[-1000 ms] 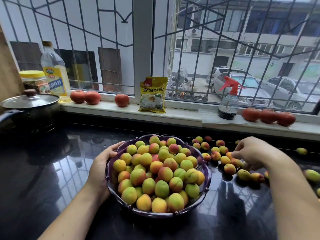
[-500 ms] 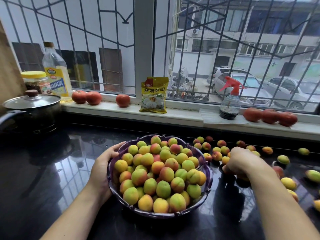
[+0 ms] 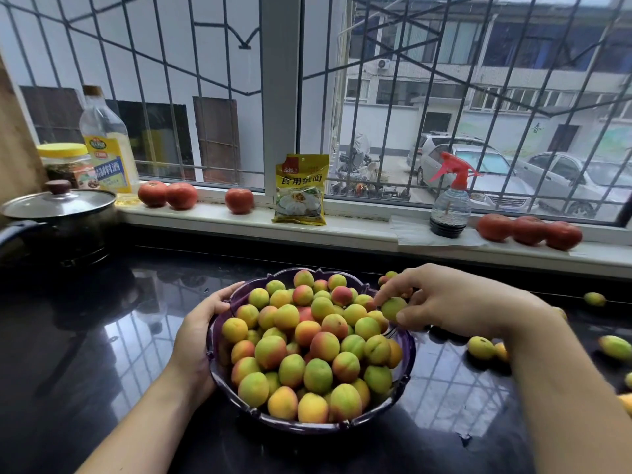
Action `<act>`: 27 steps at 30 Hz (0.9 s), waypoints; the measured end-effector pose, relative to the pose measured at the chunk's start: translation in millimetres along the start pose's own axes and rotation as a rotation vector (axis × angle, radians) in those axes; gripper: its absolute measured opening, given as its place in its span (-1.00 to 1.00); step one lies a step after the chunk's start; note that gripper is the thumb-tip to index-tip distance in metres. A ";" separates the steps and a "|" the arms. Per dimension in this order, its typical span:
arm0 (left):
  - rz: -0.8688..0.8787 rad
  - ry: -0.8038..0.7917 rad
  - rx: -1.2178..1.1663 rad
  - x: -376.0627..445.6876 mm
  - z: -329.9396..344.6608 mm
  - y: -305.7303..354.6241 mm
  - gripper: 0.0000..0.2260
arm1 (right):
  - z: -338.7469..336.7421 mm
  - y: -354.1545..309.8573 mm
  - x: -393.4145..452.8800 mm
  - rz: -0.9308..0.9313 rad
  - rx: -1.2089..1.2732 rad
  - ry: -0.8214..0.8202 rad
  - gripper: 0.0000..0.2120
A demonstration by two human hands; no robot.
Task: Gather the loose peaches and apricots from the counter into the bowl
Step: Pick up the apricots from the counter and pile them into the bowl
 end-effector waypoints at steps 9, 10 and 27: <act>-0.006 0.044 -0.025 2.6 -7.9 0.6 -0.56 | 9.4 -12.4 4.7 0.023 -0.246 0.003 -0.74; -0.005 0.046 -0.024 2.6 -8.7 0.7 -0.57 | 9.5 -12.4 5.0 0.021 -0.257 -0.003 -0.73; 0.012 -0.019 -0.017 6.4 -8.0 1.0 -0.56 | 8.8 100.0 57.5 0.362 -0.238 0.500 -0.69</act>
Point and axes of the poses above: each hand's wrist, its own x-axis towards the middle knuckle, its own z-axis out of the palm, y = z × x, the point moved 10 cm from there along x, towards the middle knuckle, and after that the axes turned 9 degrees about -x, right-handed, at the moved point
